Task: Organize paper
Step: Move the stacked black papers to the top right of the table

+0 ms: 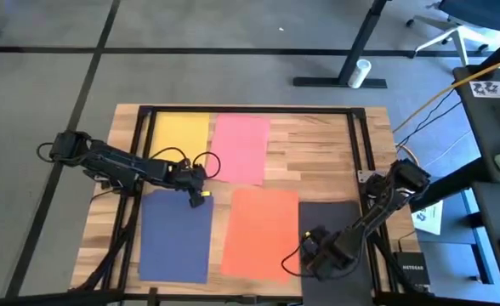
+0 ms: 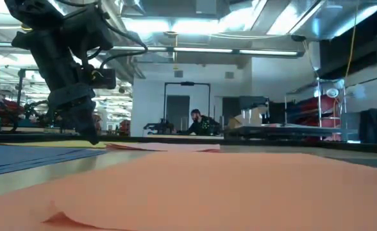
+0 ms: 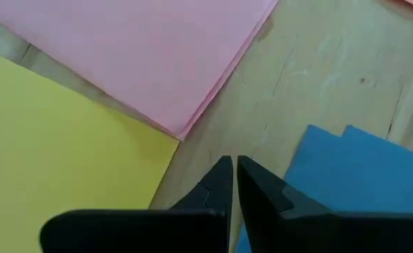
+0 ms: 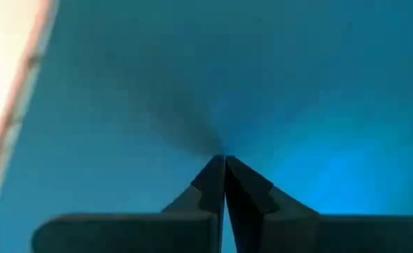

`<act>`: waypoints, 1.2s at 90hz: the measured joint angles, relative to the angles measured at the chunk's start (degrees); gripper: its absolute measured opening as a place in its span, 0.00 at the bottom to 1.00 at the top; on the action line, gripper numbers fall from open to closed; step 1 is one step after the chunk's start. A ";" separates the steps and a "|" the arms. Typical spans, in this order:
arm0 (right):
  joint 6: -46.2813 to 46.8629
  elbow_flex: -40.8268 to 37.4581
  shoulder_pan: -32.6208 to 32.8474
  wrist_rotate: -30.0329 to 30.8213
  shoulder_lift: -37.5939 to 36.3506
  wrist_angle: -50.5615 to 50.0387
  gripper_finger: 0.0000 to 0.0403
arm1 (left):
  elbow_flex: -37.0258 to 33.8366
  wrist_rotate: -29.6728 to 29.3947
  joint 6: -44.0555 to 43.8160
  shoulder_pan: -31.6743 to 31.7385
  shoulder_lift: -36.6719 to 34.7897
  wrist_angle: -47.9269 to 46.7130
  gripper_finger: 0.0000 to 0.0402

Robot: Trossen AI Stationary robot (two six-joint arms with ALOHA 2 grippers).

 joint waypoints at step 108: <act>-24.33 -20.99 -26.90 21.23 -13.48 -2.66 0.00 | 0.00 -0.04 -0.07 -1.29 -0.01 -0.90 0.02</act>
